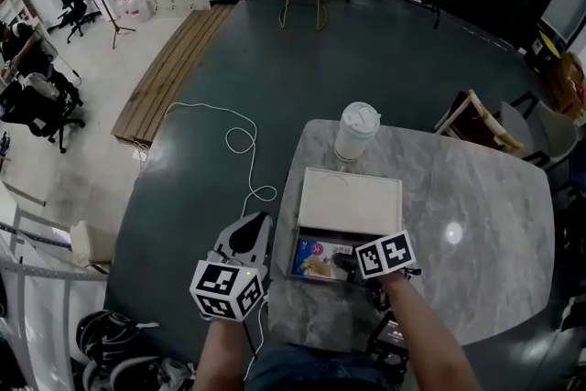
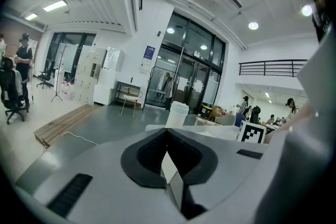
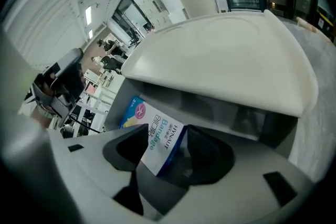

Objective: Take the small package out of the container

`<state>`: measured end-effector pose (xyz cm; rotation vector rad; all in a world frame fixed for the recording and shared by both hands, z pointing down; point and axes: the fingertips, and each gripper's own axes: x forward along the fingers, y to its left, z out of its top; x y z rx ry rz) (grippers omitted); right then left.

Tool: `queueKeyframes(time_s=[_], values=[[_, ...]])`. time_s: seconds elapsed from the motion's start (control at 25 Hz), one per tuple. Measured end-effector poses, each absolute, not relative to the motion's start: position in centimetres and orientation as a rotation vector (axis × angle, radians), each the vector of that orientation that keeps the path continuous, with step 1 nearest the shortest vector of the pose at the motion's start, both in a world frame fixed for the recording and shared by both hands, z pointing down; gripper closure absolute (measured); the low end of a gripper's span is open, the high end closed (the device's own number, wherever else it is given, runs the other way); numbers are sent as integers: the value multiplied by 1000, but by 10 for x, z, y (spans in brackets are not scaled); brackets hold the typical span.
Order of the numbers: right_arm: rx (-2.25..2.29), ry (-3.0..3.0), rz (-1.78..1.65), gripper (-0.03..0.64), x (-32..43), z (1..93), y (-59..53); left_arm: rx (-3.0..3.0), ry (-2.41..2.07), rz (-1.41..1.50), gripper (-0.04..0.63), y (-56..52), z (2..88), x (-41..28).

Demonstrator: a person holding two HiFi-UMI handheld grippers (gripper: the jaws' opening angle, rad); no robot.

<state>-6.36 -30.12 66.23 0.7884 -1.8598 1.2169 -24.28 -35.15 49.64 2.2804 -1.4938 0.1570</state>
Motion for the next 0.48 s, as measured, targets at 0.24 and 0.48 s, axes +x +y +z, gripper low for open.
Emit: queueKeyframes(time_s=[0.24, 0.48], values=[[765, -1946, 1118, 353, -73, 649, -295, 2283, -1493, 143, 583, -348, 493, -243], [760, -2141, 959, 365, -76, 614, -290, 2303, -1488, 130, 583, -349, 486, -237]])
